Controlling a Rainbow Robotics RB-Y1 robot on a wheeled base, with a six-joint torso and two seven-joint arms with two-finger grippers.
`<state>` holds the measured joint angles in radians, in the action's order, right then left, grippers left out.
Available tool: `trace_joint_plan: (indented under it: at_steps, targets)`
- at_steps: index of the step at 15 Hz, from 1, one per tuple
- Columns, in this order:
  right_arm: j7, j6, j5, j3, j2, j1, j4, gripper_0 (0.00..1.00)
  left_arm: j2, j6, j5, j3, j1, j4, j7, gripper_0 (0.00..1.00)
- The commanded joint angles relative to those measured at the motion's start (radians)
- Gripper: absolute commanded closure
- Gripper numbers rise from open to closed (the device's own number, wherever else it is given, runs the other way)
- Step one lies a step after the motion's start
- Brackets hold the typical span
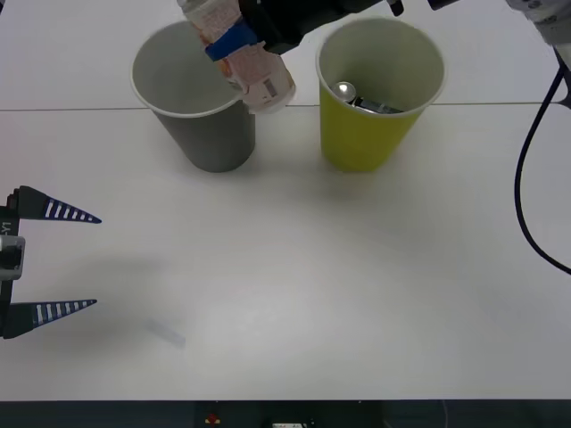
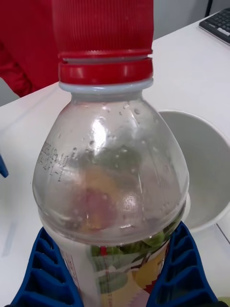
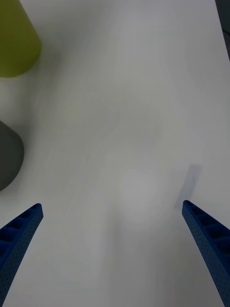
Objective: Put the can into the green bin and the plastic bottle into the gray bin
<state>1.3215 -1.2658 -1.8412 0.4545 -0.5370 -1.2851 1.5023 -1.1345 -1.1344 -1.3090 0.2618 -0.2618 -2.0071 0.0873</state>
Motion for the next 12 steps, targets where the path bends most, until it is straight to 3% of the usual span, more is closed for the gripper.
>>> trace_joint_plan:
  at_steps: [1, 6, 12]
  targets:
    - [-0.018, 0.0, -0.073, 0.013, 0.126, -0.122, -0.214, 1.0, 0.0, 0.0, 0.0, 0.0, 0.0, 0.0, 0.0, 0.0]
    - [-0.051, 0.066, -0.19, 0.016, 0.296, -0.283, -0.559, 1.0, 0.0, 0.0, 0.0, 0.0, 0.0, 0.0, 0.0, 0.0]
    - [-0.054, 0.189, -0.199, 0.09, 0.322, -0.307, -0.652, 0.98, 0.0, 0.0, 0.0, 0.0, 0.0, 0.0, 0.0, 0.0]
